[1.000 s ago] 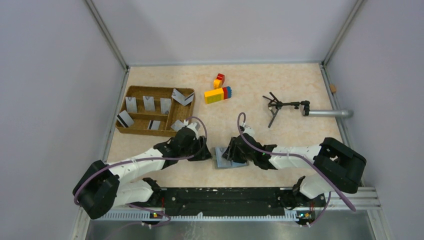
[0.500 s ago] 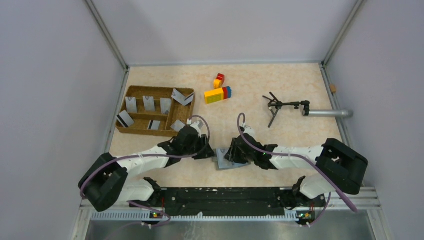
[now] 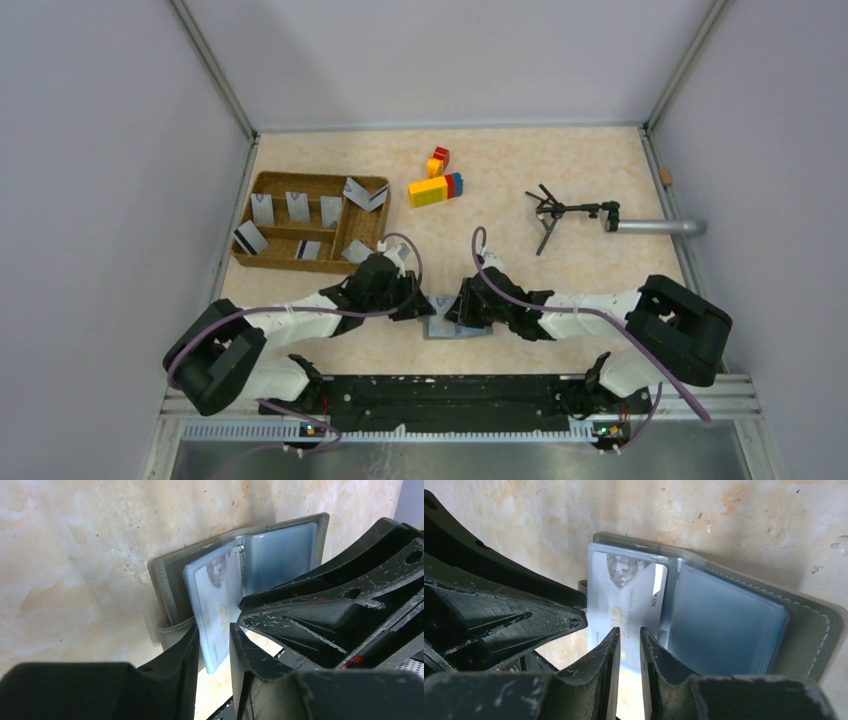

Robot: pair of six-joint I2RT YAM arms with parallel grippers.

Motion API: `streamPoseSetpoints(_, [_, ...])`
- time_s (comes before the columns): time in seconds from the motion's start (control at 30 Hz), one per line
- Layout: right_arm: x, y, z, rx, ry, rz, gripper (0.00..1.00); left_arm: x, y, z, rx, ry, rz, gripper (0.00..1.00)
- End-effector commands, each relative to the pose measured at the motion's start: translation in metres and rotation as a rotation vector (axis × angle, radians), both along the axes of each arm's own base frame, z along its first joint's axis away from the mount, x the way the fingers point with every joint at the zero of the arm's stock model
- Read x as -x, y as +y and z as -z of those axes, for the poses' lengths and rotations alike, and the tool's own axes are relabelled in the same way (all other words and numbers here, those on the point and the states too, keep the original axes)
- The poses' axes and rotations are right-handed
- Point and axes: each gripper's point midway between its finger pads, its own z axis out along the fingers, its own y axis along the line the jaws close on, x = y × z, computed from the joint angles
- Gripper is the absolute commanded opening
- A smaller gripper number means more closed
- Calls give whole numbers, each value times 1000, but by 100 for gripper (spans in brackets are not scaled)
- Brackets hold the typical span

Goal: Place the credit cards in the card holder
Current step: Insert the credit card into the card holder.

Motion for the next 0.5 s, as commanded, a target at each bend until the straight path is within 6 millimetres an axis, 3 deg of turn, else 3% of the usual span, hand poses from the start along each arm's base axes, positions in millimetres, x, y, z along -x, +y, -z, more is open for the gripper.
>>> streamPoseSetpoints(0.0, [2,8,-10,-40,-35,-35,20,-8,-2,-12,20,-44,1,32])
streamPoseSetpoints(0.13, [-4,-1,-32,-30,-95,-26,25,-20,13,-34,-35,-97,-27,45])
streamPoseSetpoints(0.27, [-17,-16,-59,-41,-149,2,33,-37,34,-73,-87,-154,-68,68])
streamPoseSetpoints(0.4, [-32,-38,-81,-35,-189,33,36,-71,62,-124,-197,-258,-149,87])
streamPoseSetpoints(0.47, [-38,-48,-88,-17,-202,42,37,-93,81,-142,-275,-303,-193,90])
